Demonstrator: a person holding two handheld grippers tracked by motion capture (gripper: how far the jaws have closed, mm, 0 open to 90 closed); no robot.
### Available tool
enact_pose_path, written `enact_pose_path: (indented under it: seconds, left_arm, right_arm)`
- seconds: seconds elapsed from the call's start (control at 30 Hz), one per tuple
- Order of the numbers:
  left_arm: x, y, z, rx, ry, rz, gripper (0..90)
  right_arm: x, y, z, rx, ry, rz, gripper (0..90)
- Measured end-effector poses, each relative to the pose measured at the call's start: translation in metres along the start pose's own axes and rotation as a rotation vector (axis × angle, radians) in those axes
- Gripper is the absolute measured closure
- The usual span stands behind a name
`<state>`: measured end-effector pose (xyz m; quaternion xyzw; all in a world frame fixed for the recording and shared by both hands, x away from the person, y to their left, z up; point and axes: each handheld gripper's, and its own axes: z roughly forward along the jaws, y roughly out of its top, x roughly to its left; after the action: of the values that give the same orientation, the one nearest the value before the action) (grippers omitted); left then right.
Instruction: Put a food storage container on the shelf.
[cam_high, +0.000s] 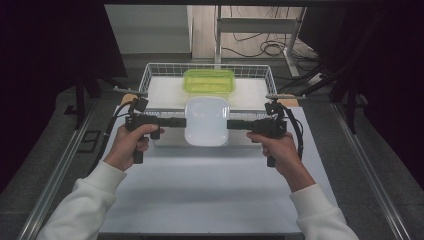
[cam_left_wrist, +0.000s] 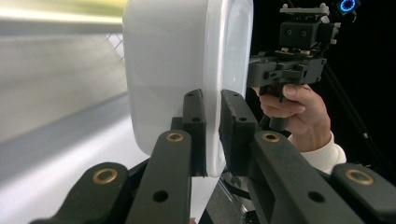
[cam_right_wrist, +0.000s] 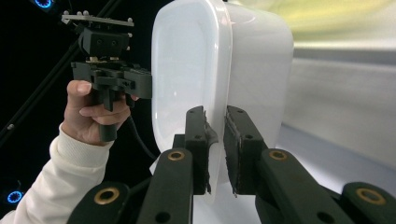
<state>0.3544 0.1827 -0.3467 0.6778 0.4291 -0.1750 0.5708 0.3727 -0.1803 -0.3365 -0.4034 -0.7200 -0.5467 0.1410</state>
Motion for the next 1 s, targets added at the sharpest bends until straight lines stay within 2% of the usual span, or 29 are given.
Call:
enact_pose_path:
  seconds: [0.2, 0.23, 0.47, 0.77, 1.0]
  left_arm:
    - [-0.009, 0.016, -0.004, -0.008, 0.001, 0.026, 81.6]
    - [-0.014, 0.023, -0.006, -0.011, 0.004, 0.038, 81.6]
    - [-0.023, 0.042, -0.008, -0.023, 0.01, 0.059, 81.5]
    - [-0.027, 0.064, -0.011, -0.022, 0.016, 0.089, 81.6]
    - [-0.024, 0.079, -0.013, -0.032, 0.02, 0.092, 81.6]
  right_arm:
    - [0.008, 0.014, -0.006, -0.023, 0.003, -0.023, 79.1]
    - [0.012, 0.02, -0.008, -0.033, 0.002, -0.034, 79.2]
    - [0.019, 0.039, -0.014, -0.05, -0.001, -0.06, 79.2]
    - [0.022, 0.059, -0.016, -0.058, -0.006, -0.072, 79.3]
    - [0.019, 0.073, -0.011, -0.054, -0.013, -0.064, 79.3]
